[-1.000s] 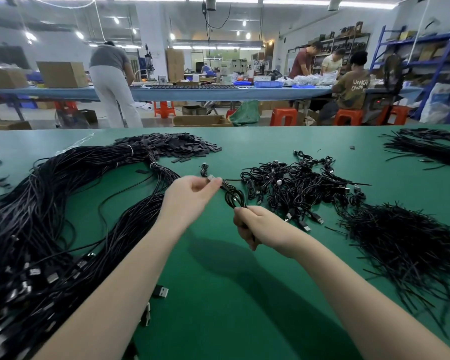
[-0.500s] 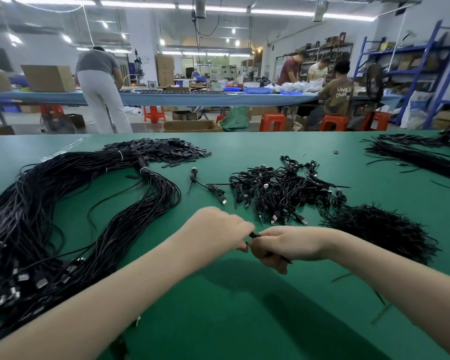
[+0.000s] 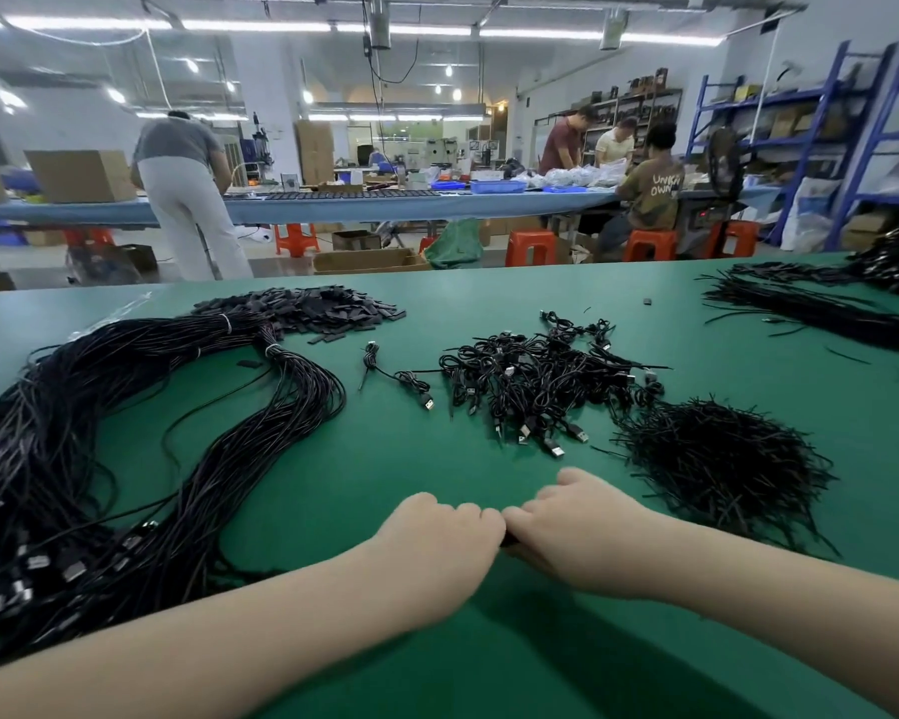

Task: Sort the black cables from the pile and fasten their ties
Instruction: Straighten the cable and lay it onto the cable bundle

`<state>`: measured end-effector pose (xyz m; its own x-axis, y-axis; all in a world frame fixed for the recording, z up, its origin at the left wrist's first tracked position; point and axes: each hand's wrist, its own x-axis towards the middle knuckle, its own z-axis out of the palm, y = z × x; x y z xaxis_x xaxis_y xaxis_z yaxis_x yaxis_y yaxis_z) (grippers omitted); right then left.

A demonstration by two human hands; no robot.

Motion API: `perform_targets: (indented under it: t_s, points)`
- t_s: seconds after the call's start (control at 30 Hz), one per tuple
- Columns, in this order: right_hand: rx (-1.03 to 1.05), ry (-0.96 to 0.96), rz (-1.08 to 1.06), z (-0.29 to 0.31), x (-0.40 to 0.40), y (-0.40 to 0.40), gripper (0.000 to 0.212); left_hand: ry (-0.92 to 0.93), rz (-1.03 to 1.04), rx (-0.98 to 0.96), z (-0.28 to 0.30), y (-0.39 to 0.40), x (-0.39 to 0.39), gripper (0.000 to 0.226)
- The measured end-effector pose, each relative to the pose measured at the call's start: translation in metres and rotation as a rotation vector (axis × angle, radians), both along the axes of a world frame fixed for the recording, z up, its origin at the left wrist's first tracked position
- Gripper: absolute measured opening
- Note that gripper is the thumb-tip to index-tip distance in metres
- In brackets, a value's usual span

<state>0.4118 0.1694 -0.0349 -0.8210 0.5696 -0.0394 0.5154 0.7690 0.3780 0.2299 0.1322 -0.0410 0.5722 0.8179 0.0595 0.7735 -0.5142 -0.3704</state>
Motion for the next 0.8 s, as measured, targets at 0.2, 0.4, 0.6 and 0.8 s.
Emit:
perform_targets:
  t_s: [0.2, 0.4, 0.6, 0.8]
  points:
    - [-0.270, 0.237, -0.313, 0.036, 0.006, 0.025, 0.055, -0.244, 0.220, -0.142, -0.001, 0.031, -0.001, 0.010]
    - [0.094, 0.301, -0.743, 0.065, 0.080, 0.089, 0.033, -0.862, 0.383, -0.122, 0.031, 0.064, -0.051, 0.021]
    - [0.171, -0.057, -0.861, 0.006, 0.106, 0.117, 0.019, -1.460, 0.229, -0.469, 0.059, 0.062, -0.078, 0.027]
    - [0.148, 0.044, -0.848, 0.018, 0.107, 0.122, 0.015, -1.352, 0.150, -0.638, 0.069, 0.053, -0.085, 0.028]
